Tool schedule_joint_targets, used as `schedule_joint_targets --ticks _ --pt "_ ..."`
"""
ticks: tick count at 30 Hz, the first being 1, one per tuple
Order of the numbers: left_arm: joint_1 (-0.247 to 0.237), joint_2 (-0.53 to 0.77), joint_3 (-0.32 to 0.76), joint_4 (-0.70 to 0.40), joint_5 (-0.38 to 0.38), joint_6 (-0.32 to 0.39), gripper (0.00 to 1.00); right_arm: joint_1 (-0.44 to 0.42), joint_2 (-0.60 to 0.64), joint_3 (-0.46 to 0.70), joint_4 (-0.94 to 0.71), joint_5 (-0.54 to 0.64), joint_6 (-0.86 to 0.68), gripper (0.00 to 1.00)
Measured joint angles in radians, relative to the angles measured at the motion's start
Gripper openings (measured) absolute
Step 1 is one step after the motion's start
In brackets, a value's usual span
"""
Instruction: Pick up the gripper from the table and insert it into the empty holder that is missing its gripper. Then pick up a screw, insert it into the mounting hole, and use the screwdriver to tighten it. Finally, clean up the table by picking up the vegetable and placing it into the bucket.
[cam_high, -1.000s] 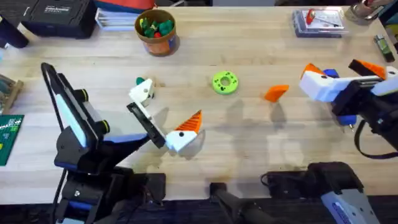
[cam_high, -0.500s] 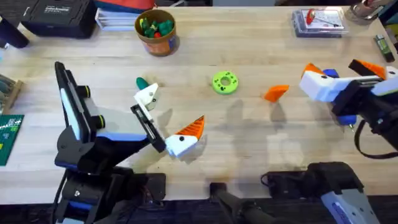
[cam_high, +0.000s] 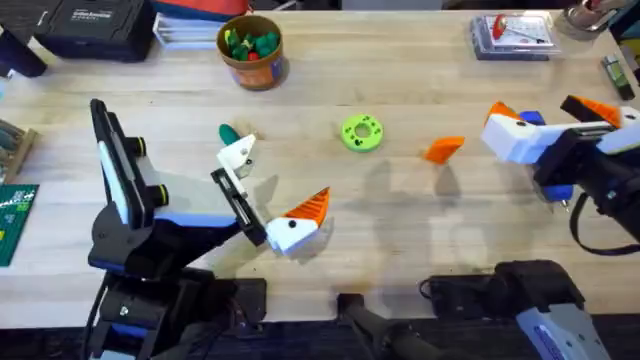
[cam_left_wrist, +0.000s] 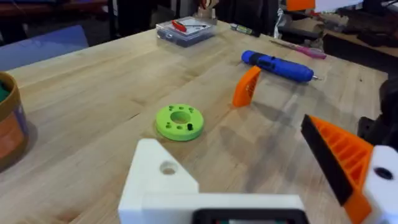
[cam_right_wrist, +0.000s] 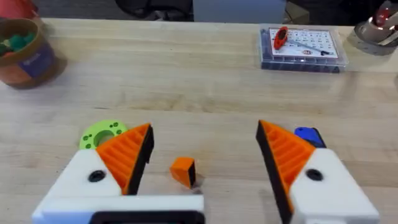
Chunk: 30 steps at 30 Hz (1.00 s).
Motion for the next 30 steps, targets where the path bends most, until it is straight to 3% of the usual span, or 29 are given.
schedule_joint_targets --ticks 12,19,24,30 --pt "0.0 0.0 0.0 0.0 0.016 -0.003 0.985 0.0 0.0 0.0 -0.002 -0.002 0.0 0.993" --pt "0.0 0.0 0.0 -0.002 0.038 -0.018 0.985 0.0 0.027 0.001 0.001 -0.063 0.003 0.994" --pt "0.0 0.0 0.0 -0.004 0.057 -0.019 0.985 0.004 0.214 0.05 -0.031 -0.124 -0.037 0.994" --pt "0.0 0.0 0.0 -0.005 0.06 -0.022 0.985 0.052 0.544 0.301 -0.282 -0.138 -0.209 0.994"
